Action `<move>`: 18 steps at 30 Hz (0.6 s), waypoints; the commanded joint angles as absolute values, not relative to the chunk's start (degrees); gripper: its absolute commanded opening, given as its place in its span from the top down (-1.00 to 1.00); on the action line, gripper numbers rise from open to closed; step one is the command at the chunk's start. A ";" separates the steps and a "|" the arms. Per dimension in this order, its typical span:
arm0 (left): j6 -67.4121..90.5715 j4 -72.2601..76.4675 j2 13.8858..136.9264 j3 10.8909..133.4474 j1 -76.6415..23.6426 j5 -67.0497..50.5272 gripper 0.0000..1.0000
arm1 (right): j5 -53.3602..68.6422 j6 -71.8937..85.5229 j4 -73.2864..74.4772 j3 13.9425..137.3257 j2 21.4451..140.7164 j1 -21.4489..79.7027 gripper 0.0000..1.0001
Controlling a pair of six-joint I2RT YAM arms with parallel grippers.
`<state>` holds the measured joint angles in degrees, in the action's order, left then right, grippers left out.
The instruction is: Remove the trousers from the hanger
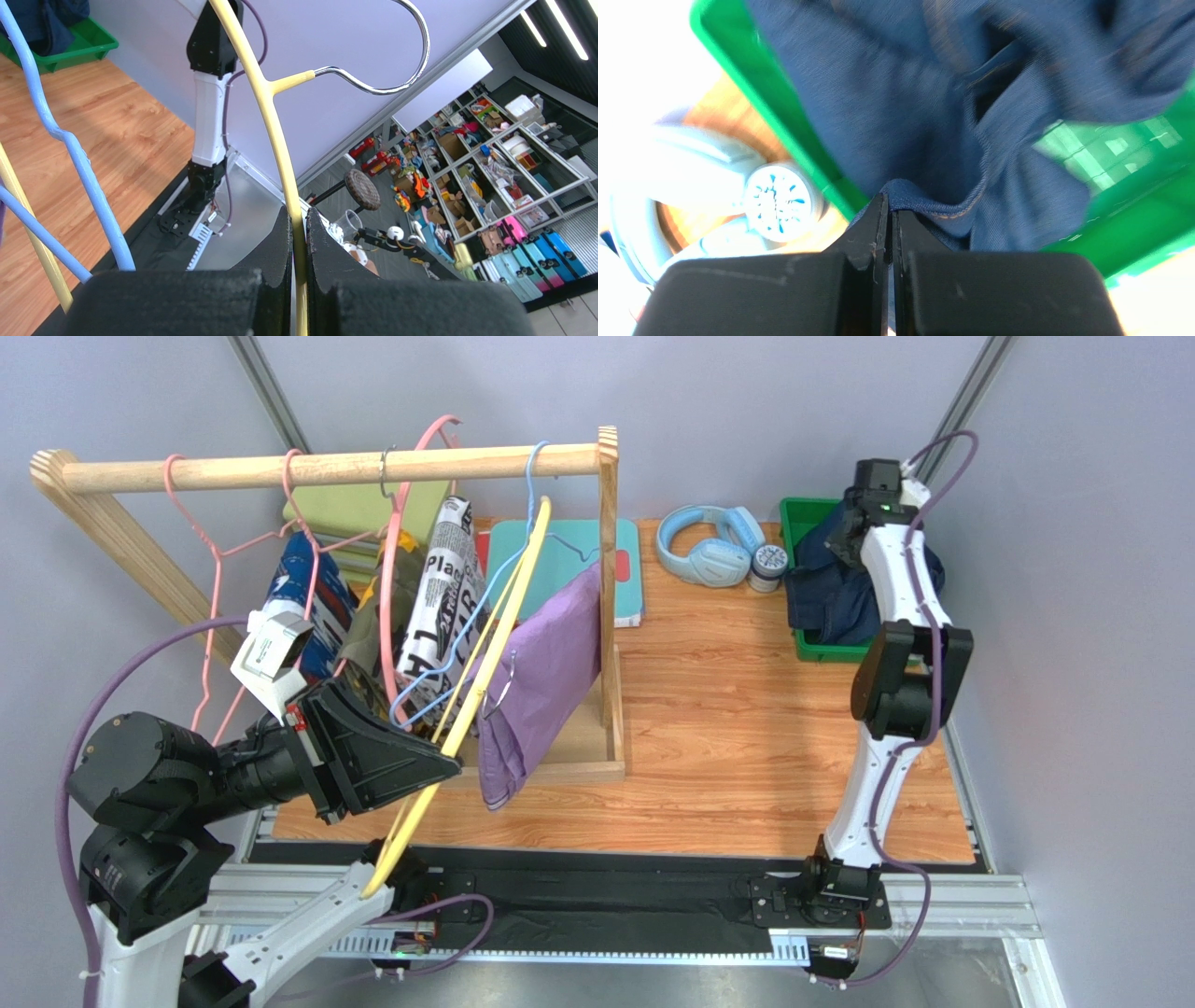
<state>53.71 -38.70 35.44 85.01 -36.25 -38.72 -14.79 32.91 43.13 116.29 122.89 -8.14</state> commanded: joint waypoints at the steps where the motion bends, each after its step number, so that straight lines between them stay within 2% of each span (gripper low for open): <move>1: 53.17 -30.76 35.07 86.31 -36.91 -45.00 1.00 | -13.80 26.98 35.16 110.66 120.75 -13.35 1.00; 8: 52.91 -31.20 35.07 86.75 -36.91 -45.00 1.00 | -18.28 30.75 40.60 108.99 128.67 -15.03 1.00; 11: 53.26 -31.20 35.24 86.48 -36.91 -45.26 1.00 | -16.18 30.77 42.01 108.55 129.73 -14.85 0.96; 14: 53.44 -31.20 35.42 87.10 -36.91 -45.26 1.00 | -16.69 29.89 43.50 109.77 128.50 -14.41 0.68; 15: 53.44 -31.20 35.33 87.80 -36.91 -45.26 1.00 | -16.79 29.01 44.55 110.12 127.28 -13.98 0.49; 17: 53.52 -31.29 35.33 88.24 -36.83 -45.18 1.00 | -17.92 28.39 47.44 112.14 125.52 -13.54 0.28; 18: 53.79 -31.20 35.25 88.76 -36.91 -45.18 1.00 | -18.54 27.95 48.50 112.93 124.72 -13.27 -0.02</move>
